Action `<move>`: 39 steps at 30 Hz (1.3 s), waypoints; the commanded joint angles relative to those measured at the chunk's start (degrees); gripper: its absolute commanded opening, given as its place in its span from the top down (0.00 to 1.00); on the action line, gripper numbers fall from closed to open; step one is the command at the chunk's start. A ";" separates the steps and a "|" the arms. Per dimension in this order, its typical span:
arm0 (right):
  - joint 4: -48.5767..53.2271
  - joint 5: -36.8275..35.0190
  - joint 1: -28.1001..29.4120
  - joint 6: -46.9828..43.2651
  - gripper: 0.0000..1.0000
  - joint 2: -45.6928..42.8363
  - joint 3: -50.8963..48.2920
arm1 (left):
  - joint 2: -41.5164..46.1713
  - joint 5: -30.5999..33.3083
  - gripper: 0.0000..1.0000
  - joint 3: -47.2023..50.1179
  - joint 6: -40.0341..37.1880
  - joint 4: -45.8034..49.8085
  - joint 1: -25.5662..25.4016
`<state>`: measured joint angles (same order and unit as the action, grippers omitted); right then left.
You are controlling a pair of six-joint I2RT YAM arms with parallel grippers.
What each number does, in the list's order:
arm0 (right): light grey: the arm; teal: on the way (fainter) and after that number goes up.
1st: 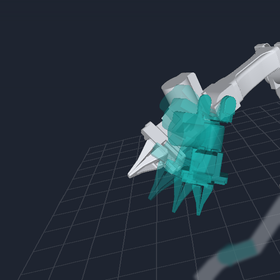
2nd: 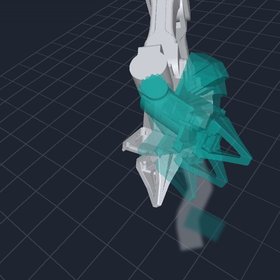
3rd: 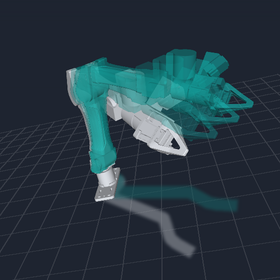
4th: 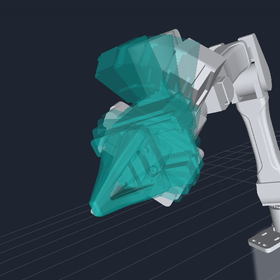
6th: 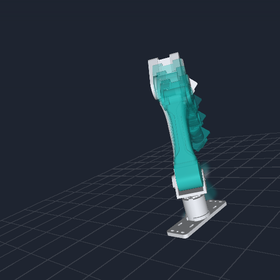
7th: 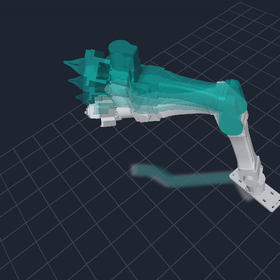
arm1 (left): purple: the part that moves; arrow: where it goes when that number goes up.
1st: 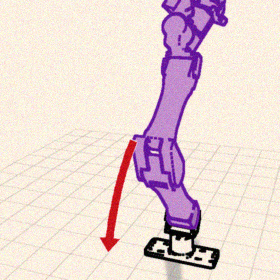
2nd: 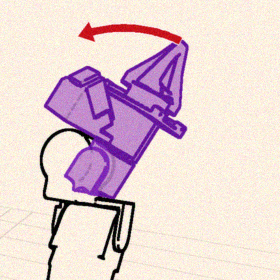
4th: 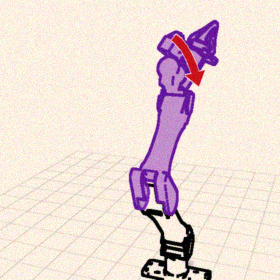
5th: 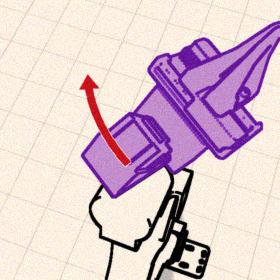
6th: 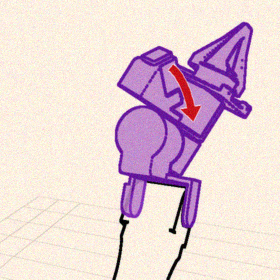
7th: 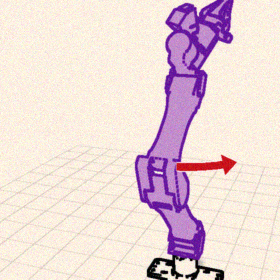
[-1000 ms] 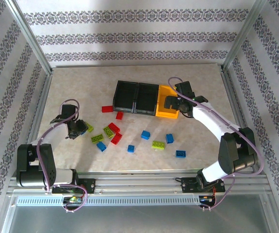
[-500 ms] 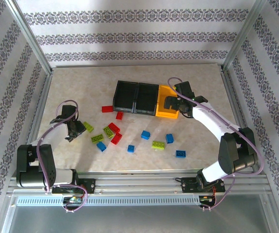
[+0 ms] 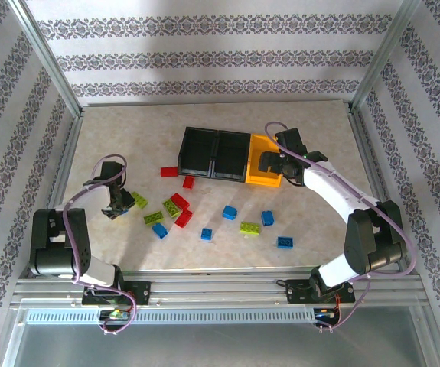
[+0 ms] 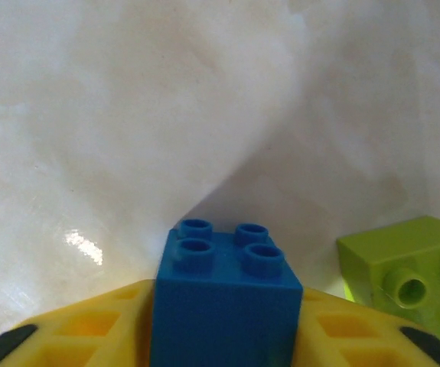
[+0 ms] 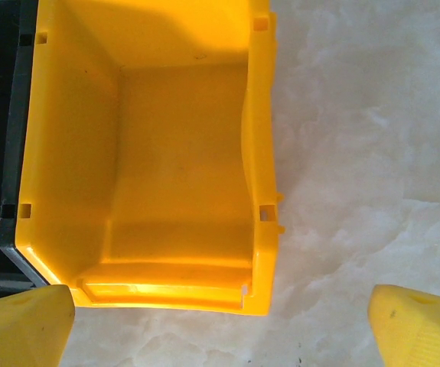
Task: Sort the legos into containers by color
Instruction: Pick up the lego from the middle-left of the table, then place the lego in the container.
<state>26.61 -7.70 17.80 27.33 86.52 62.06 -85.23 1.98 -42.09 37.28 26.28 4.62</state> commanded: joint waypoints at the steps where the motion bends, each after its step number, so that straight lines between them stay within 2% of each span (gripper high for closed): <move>1: 1.01 -0.73 0.76 1.56 0.02 -1.79 -0.87 | -0.66 0.35 0.65 -1.25 -1.00 -0.71 0.57; 7: 0.28 -1.42 1.43 2.79 0.02 -2.16 -2.13 | 2.82 0.96 0.75 -0.92 -2.05 0.41 0.57; 14: -0.53 -2.65 2.14 4.39 0.02 -3.13 -3.91 | 10.20 -1.45 0.79 -1.30 -2.59 1.20 0.11; 18: -0.77 -3.77 2.67 4.90 0.02 -3.94 -4.90 | 14.17 -2.87 0.82 -2.18 -1.68 1.15 -2.45; 22: -0.79 -5.01 2.94 5.75 0.02 -5.10 -5.75 | 15.69 -2.09 0.83 -4.03 -0.22 0.06 -8.52; 26: -0.77 -6.35 3.36 7.00 0.02 -6.64 -7.10 | 13.60 0.84 0.83 -8.17 0.16 -2.61 -17.87; 33: -0.48 -8.68 3.98 9.26 0.02 -10.88 -10.53 | 0.33 1.79 0.83 -21.43 -1.14 -7.04 -32.45; 39: 1.38 -9.78 4.68 11.11 0.02 -15.40 -13.85 | -11.81 1.80 0.83 -32.66 -3.69 -8.09 -38.83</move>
<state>26.13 -15.20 21.67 36.34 73.65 50.04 -93.82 2.68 -71.07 35.90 19.90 -32.53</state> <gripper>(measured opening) 0.984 0.336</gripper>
